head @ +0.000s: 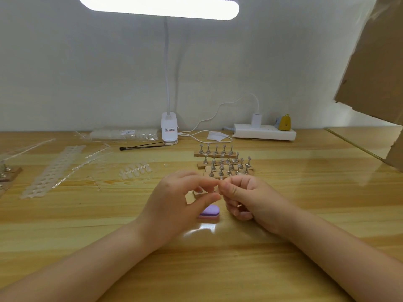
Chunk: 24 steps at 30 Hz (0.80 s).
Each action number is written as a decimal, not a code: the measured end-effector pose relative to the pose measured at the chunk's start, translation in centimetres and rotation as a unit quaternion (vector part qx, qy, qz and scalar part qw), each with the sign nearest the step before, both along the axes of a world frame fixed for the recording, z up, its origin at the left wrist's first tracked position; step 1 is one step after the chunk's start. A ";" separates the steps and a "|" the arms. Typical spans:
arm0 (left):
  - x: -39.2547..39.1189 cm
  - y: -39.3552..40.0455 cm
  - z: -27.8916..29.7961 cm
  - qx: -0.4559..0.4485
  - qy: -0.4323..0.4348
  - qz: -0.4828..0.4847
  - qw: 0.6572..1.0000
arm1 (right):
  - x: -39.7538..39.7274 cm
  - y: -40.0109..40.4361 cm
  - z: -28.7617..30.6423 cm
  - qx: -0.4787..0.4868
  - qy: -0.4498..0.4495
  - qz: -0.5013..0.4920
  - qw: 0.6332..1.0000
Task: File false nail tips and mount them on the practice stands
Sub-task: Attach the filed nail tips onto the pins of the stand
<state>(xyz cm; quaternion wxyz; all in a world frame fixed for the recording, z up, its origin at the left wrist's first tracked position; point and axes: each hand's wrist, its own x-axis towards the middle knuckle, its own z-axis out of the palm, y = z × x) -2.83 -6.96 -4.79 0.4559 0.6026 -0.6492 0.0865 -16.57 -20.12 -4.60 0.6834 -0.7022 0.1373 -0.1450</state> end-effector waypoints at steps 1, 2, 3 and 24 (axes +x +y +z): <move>-0.1 0.0 0.0 -0.002 0.001 0.002 1.000 | 0.0 0.0 -0.1 -0.006 0.002 -0.001 1.000; -0.1 0.0 0.0 -0.004 0.004 0.006 1.000 | 0.0 0.1 -0.1 -0.009 0.003 -0.005 1.000; -0.1 0.1 0.0 -0.005 0.010 0.010 1.000 | 0.0 0.1 -0.1 -0.012 0.002 -0.010 1.000; 0.7 -0.2 -1.2 0.071 -0.073 0.224 0.969 | -1.2 -1.6 -0.8 -0.662 0.029 -0.238 0.711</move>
